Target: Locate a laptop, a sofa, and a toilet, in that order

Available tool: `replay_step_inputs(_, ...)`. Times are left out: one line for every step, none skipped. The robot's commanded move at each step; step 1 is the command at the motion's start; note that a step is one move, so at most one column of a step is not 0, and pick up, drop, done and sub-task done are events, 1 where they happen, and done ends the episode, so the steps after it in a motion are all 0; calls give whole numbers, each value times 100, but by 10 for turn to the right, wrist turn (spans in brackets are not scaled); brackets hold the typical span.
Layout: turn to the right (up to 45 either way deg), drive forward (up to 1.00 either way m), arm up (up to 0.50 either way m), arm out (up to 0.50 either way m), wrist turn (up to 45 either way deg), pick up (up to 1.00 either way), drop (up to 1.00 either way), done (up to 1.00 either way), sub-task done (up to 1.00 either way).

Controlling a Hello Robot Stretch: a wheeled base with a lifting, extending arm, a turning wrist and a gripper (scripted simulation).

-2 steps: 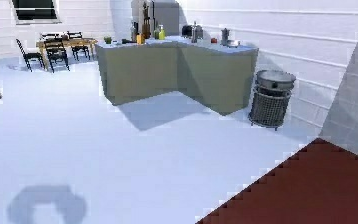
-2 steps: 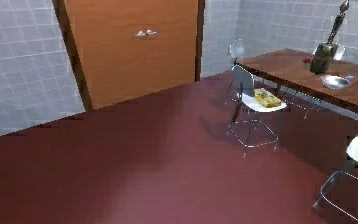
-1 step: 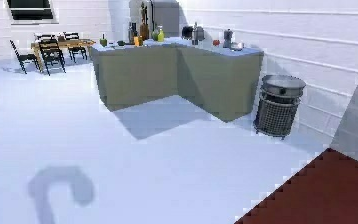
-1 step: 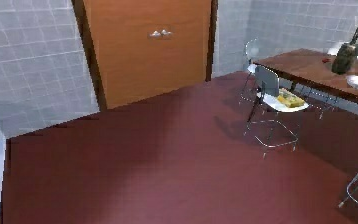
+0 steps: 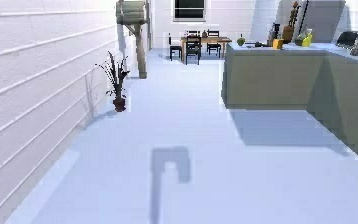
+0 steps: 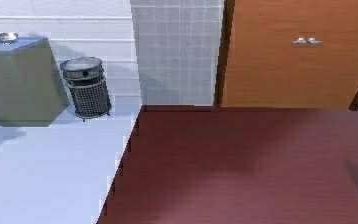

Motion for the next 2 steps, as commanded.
replay_step_inputs(0,100,0,0,0,0,0,0,0)
replay_step_inputs(0,100,0,0,0,0,0,0,0)
